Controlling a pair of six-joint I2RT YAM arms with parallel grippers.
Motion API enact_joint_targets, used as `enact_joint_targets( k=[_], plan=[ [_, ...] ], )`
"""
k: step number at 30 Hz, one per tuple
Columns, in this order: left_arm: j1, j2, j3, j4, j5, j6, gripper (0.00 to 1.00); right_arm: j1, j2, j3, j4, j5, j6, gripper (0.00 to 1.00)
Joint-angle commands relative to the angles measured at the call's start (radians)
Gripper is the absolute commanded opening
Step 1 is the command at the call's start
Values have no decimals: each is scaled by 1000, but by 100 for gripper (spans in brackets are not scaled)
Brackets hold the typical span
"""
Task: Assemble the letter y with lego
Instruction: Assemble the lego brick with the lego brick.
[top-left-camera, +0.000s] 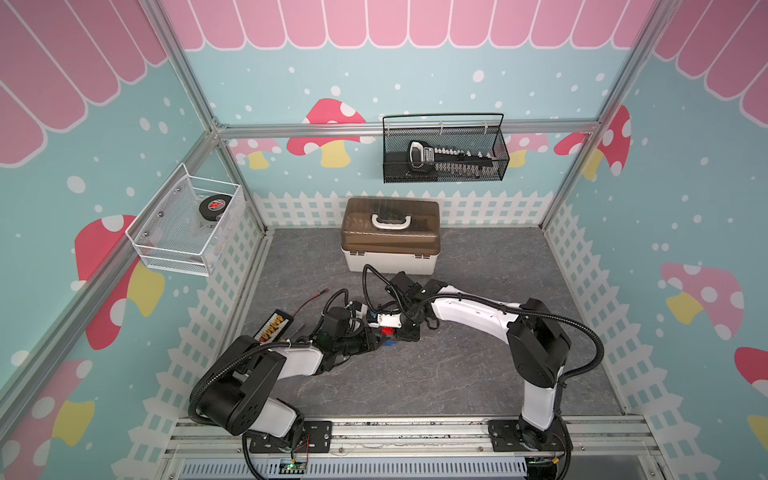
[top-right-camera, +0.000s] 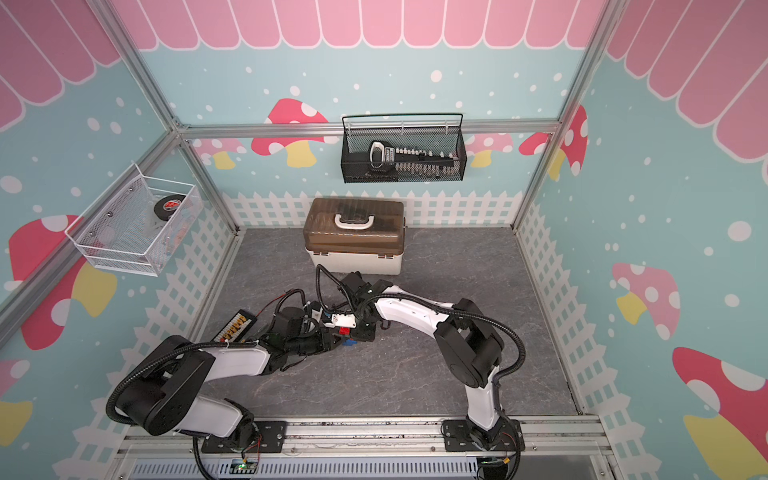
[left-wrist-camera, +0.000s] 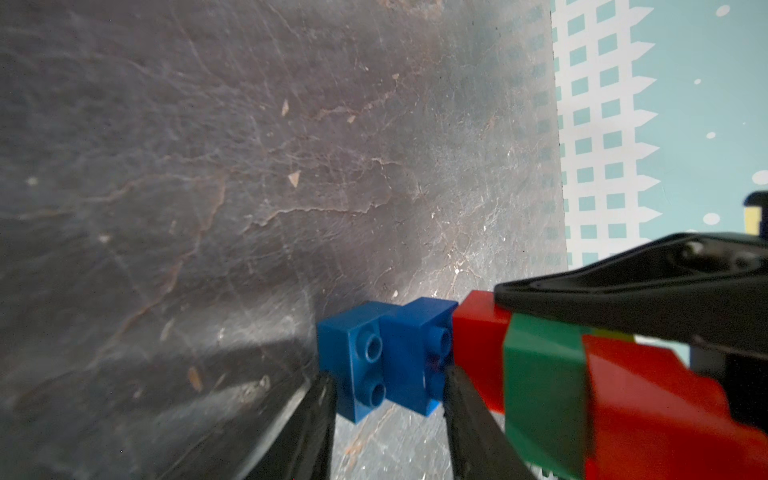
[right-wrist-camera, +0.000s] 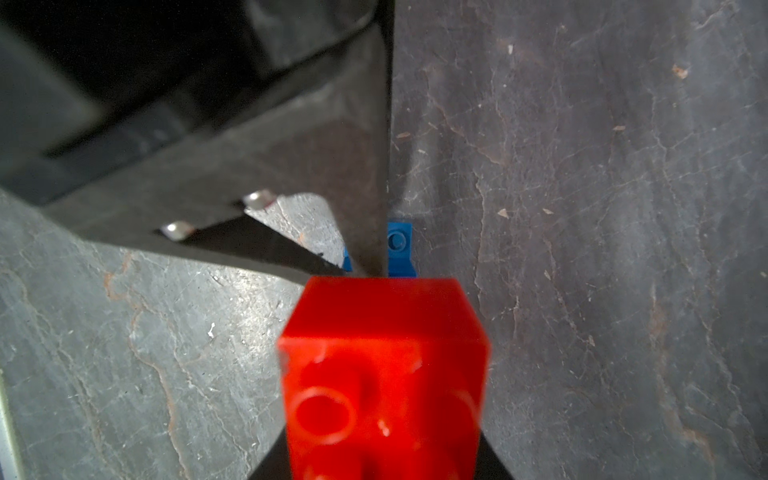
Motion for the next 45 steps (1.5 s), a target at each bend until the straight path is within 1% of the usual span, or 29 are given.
enact_joint_targets(
  k=[1,9,18,29,36,45],
  plan=[
    [10,30,-22,-142,-77,9,43,4,29,5,-70,44,-37,27],
    [10,33,-22,-136,-75,7,43,3,35,21,-91,55,-41,27],
    [10,34,-23,-135,-71,5,43,17,95,81,-127,73,-22,27],
    [10,43,-24,-125,-67,3,43,32,134,143,-178,84,-18,26],
    [10,29,-23,-130,-68,1,43,61,170,202,-234,141,-17,26],
    [10,22,-37,-123,-72,-2,43,72,155,146,-207,182,-34,26]
  ],
)
